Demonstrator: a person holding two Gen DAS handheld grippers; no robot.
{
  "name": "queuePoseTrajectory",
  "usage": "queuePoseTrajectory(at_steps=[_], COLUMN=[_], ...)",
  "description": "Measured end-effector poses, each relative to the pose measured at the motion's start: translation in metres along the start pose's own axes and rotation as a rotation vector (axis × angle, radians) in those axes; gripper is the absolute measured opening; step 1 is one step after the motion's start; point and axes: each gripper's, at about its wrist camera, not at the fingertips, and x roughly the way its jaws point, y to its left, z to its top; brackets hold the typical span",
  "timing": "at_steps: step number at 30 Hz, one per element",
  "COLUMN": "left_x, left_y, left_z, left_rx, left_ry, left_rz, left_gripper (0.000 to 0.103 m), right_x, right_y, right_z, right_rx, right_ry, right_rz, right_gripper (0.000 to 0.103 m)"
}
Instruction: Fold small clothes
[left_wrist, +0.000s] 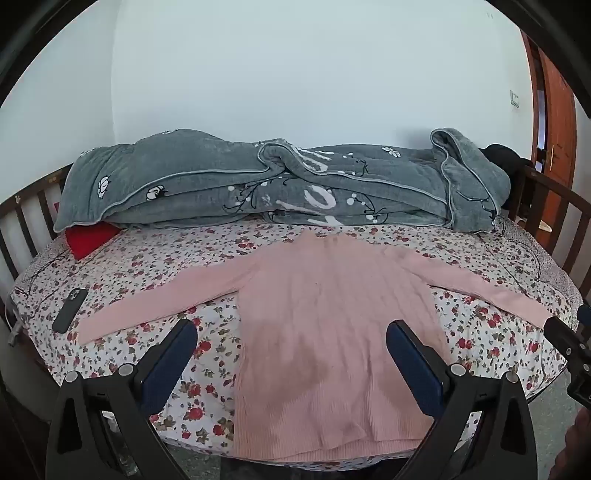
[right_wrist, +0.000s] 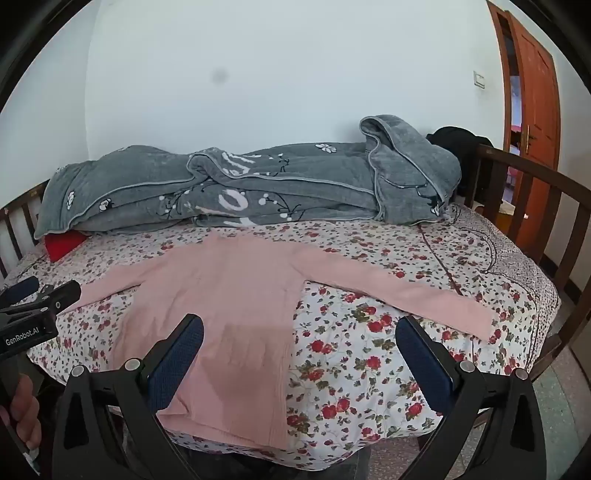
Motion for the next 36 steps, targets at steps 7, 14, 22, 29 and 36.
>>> queuePoseTrajectory(at_steps=[7,14,22,29,36], left_x=[-0.002,-0.005,-0.007,-0.005,-0.006], left_y=[-0.006,0.002,0.001,0.0,0.0], left_z=[0.003,0.002,-0.002,-0.002,0.0], left_rx=[-0.005,-0.024,-0.028,-0.033,-0.032], left_ry=[0.006,-0.008,-0.007,0.003,0.002], left_rz=[0.001,0.015,0.005,-0.006,-0.011], left_gripper=[0.103,0.103,0.103,0.103,0.103], right_x=[-0.005,-0.007,-0.01,-0.012,-0.013], right_y=[-0.006,-0.003,0.001,0.0,0.0], right_z=[0.003,0.004,0.0,0.0,0.0], right_rx=[0.012,0.006,0.0,0.005,0.01], right_ry=[0.002,-0.004,-0.015,-0.016,-0.02], right_rz=[0.004,-0.002,-0.006,-0.004,-0.004], right_gripper=[0.102,0.102,0.102,0.102,0.102])
